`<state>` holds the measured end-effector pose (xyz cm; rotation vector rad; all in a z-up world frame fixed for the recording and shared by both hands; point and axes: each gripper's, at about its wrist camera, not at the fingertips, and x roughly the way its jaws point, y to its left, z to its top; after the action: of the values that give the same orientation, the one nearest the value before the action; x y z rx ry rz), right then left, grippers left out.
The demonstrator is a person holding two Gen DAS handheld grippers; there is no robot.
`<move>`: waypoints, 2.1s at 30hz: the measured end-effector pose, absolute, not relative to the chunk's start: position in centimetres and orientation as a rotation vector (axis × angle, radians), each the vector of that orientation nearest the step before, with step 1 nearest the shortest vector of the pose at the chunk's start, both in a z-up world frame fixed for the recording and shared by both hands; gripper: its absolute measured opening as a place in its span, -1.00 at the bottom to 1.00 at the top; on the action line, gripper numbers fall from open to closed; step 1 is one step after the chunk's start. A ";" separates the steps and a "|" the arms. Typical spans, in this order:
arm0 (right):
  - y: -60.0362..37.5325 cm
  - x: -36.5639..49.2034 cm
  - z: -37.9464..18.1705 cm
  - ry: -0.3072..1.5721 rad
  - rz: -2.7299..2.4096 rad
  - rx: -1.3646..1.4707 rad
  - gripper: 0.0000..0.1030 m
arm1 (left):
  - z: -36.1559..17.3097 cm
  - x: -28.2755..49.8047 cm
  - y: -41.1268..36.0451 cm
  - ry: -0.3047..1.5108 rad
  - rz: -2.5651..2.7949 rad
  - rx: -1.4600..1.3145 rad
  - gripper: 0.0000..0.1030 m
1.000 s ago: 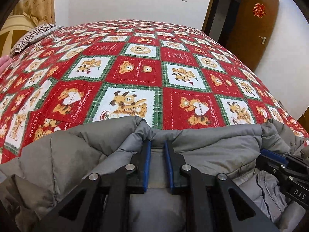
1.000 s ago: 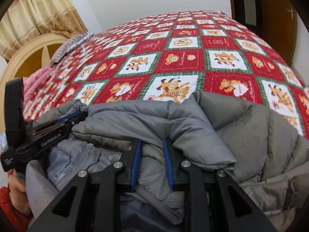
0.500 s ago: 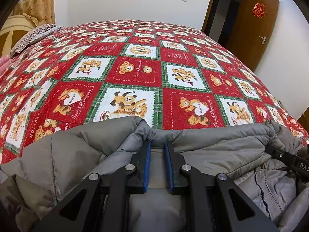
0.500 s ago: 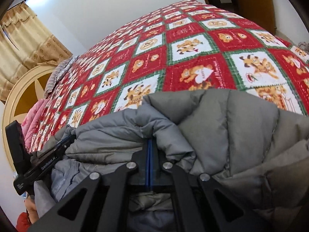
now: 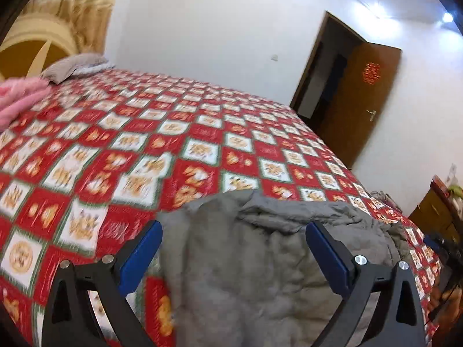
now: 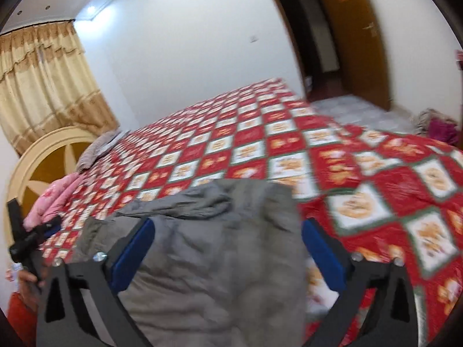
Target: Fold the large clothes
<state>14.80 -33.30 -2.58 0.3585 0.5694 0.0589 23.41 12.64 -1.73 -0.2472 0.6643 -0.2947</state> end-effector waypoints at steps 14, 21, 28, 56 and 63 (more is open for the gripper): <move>-30.5 16.6 -8.4 0.804 -0.002 0.222 -0.72 | -7.4 23.7 9.3 0.840 -0.356 -0.217 -0.57; -26.9 7.9 -2.0 0.565 0.020 0.068 -0.74 | -3.0 15.1 12.6 0.591 -0.506 -0.279 -0.68; -24.7 8.5 1.6 0.343 -0.036 -0.100 -0.74 | 1.0 15.7 12.8 0.354 -0.514 -0.283 -0.68; -28.3 26.4 -11.4 0.797 -0.077 0.080 -0.36 | -10.8 31.4 9.3 0.852 -0.185 -0.157 -0.05; -31.7 17.0 -1.9 0.511 -0.102 0.132 0.80 | -3.9 25.3 17.9 0.768 -0.151 -0.389 0.68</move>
<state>17.02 -31.73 -1.86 0.1323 0.5111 -0.1016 25.25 17.94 -3.94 -0.3892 0.7677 -0.1508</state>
